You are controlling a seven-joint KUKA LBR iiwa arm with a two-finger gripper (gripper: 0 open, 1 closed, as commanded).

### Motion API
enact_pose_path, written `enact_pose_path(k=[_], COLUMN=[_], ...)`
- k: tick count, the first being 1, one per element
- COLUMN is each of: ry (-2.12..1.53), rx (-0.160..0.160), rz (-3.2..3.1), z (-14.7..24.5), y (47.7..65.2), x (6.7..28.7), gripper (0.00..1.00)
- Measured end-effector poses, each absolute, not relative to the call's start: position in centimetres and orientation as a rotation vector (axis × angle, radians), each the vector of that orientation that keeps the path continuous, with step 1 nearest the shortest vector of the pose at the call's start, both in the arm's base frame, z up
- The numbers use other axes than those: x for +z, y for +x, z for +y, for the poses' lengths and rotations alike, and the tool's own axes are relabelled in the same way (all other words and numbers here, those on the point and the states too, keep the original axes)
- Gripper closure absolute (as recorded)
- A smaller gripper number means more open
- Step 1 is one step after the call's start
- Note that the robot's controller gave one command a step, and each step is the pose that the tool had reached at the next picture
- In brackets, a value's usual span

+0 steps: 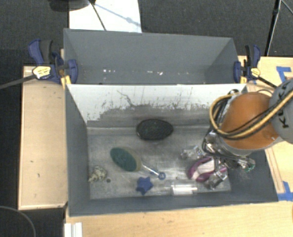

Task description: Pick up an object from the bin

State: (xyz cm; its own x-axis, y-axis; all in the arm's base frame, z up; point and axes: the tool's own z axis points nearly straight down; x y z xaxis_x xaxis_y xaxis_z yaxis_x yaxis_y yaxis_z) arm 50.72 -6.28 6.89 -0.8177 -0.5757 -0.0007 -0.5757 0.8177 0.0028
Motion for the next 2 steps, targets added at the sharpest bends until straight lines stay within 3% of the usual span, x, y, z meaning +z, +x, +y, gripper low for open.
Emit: enact_pose_path(k=[1, 2], ry=[0.912, 0.918], rx=[0.011, 0.003], rz=[-3.031, -3.009], z=[-11.47, -11.33], y=[48.64, 48.21], x=[7.37, 7.12], gripper=[0.00, 1.00])
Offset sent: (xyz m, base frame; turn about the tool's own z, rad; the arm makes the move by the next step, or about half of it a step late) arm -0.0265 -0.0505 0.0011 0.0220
